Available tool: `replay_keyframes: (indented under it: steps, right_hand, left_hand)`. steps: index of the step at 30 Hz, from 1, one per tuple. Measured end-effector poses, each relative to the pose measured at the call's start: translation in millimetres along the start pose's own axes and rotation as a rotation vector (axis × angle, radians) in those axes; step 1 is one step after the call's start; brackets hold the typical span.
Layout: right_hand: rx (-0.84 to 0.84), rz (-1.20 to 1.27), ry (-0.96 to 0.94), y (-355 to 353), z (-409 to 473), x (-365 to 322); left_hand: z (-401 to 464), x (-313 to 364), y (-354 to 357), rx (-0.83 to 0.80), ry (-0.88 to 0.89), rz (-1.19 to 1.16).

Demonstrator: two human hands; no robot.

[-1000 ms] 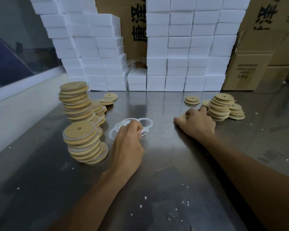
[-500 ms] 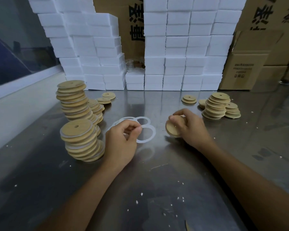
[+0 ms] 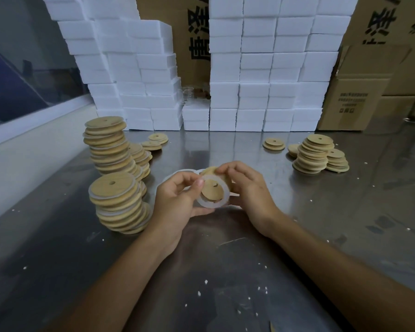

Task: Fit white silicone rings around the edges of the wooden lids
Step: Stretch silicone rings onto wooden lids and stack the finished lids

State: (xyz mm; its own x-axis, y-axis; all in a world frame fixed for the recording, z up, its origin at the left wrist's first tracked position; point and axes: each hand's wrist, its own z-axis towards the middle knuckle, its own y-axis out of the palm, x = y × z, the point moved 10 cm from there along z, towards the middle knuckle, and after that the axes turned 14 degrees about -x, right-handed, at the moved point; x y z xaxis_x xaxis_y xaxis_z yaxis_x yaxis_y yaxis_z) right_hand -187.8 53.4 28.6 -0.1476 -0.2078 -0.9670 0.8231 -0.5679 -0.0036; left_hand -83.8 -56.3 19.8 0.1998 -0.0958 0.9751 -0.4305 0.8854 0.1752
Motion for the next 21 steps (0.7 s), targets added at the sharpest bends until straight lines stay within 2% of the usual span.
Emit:
replay_keyframes:
  steps: [2, 7, 14, 21]
  right_hand:
    - [-0.041, -0.017, -0.011, 5.8, -0.6, -1.3]
    - [-0.009, -0.269, -0.144, 10.4, -3.6, -10.2]
    - [0.023, -0.312, -0.147, 7.0, -3.9, -11.4]
    - [0.034, -0.347, -0.119, 0.9, -3.4, -13.6]
  left_hand:
    - [-0.7, 0.3, -5.2, 0.054, 0.021, 0.012]
    - [-1.7, -0.4, -12.4, 0.129, 0.056, 0.043]
    - [-0.7, 3.4, -23.6, 0.213, 0.096, 0.208]
    - [2.6, 11.8, -26.2, 0.176, 0.139, 0.426]
